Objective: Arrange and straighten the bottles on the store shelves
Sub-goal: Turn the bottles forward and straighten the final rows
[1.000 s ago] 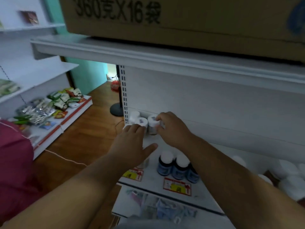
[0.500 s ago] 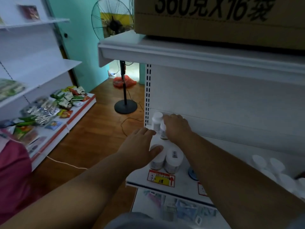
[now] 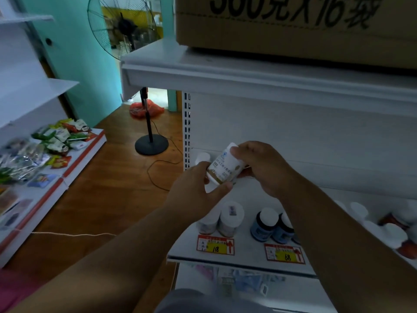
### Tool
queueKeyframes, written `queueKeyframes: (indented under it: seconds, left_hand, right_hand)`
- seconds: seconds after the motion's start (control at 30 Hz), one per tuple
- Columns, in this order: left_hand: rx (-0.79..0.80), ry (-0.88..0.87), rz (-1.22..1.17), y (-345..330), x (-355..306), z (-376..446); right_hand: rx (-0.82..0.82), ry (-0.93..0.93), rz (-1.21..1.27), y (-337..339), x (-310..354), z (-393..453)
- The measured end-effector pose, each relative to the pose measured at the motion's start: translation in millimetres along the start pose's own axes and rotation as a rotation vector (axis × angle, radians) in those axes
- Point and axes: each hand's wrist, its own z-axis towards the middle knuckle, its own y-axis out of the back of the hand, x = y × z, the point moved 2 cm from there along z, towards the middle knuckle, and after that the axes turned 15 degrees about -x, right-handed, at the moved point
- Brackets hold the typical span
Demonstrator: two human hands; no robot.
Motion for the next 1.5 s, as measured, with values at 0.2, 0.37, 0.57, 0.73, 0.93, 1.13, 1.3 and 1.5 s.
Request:
queueKeyframes:
  seconds: [0.2, 0.37, 0.57, 0.73, 0.93, 1.13, 1.3, 1.5]
  left_hand:
    - [-0.098, 0.021, -0.003, 2, -3, -4]
    - [-0.088, 0.045, 0.136, -3, 14, -14]
    - [0.085, -0.192, 0.351, -18, 21, -42]
    - [0.248, -0.172, 0.374, -35, 31, -47]
    - [0.241, -0.179, 0.369, -38, 33, -49]
    - [0.27, -0.186, 0.405, -35, 31, -48]
    - [0.27, -0.187, 0.422, -32, 28, -47]
    - [0.207, -0.171, 0.357, -24, 26, -42]
  right_hand:
    - [0.035, 0.028, 0.015, -2, 3, -4]
    - [-0.031, 0.158, -0.192, -3, -3, 7]
    - [0.138, 0.347, -0.659, -31, -37, 14]
    - [0.345, 0.315, -0.7, -50, -60, 14]
    - [0.409, 0.349, -0.678, -47, -60, 9]
    - [-0.166, 0.323, -0.835, -21, -66, 62]
    - [-0.1, 0.193, -0.866, -29, -82, 76]
    - [-0.124, 0.236, -0.797, -30, -85, 74]
